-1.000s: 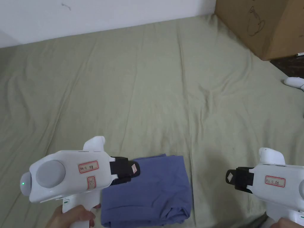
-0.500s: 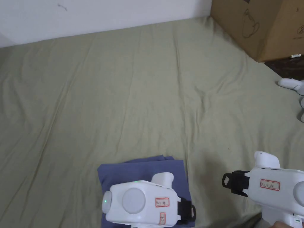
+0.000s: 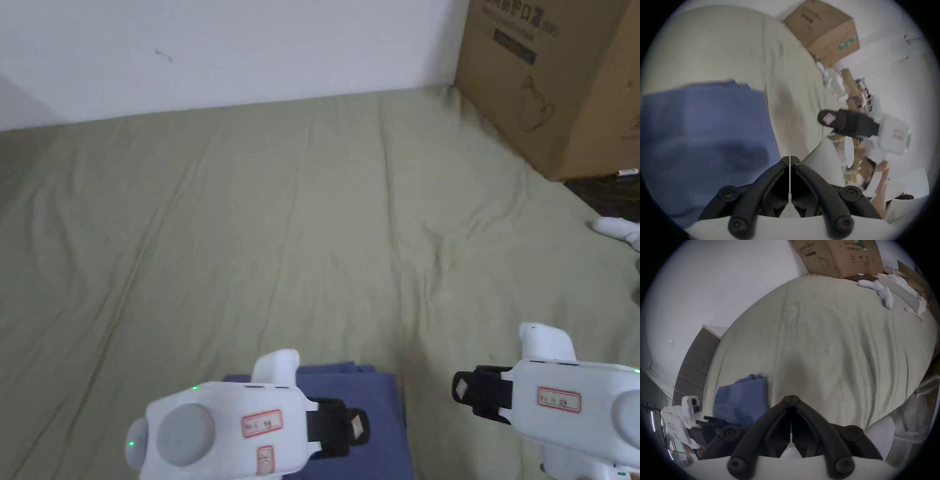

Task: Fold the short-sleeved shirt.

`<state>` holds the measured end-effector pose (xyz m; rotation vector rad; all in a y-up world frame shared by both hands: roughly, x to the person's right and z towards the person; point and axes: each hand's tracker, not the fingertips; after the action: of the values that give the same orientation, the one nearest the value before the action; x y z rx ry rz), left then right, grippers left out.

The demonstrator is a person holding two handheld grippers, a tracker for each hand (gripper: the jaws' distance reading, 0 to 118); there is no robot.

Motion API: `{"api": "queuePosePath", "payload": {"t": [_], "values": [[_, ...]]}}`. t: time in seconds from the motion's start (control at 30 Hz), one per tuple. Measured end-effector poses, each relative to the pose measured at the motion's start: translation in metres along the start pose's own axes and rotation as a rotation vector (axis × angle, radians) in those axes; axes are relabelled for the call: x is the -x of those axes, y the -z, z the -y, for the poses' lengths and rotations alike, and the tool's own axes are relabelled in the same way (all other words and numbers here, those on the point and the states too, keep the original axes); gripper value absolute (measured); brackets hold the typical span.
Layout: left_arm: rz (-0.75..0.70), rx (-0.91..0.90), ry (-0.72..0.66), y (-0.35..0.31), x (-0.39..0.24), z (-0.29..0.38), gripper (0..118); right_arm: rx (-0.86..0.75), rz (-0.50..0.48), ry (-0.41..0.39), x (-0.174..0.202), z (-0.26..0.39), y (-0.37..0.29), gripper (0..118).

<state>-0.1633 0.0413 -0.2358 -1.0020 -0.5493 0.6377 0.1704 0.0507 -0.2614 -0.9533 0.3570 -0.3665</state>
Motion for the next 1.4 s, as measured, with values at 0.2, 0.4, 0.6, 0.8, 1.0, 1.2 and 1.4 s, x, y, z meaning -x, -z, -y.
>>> {"api": "queuePosePath", "payload": {"t": [0.2, 0.4, 0.6, 0.8, 1.0, 1.2, 1.4], "values": [[-0.087, -0.182, -0.153, -0.081, 0.064, 0.003, 1, 0.111, -0.075, -0.191, 0.075, -0.003, 0.048, 0], [-0.077, -0.224, -0.278, -0.113, 0.113, 0.039, 1, 0.302, -0.028, -0.200, 0.086, 0.027, 0.121, 0], [-0.032, -0.220, -0.373, -0.106, 0.137, 0.052, 32, 0.284, -0.039, -0.181, 0.083, 0.022, 0.123, 0], [0.130, -0.181, -0.454, -0.073, 0.152, 0.038, 116, 0.290, -0.016, -0.212, 0.089, 0.023, 0.124, 0], [0.150, -0.027, -0.528, -0.023, 0.175, 0.011, 118, 0.289, -0.030, -0.182, 0.085, 0.024, 0.122, 0], [0.239, 0.048, -0.437, 0.006, 0.170, 0.005, 118, 0.291, -0.060, -0.126, 0.077, 0.023, 0.122, 0], [0.110, 0.094, -0.392, 0.008, 0.187, 0.008, 31, 0.289, -0.047, -0.138, 0.080, 0.023, 0.121, 0]]}}
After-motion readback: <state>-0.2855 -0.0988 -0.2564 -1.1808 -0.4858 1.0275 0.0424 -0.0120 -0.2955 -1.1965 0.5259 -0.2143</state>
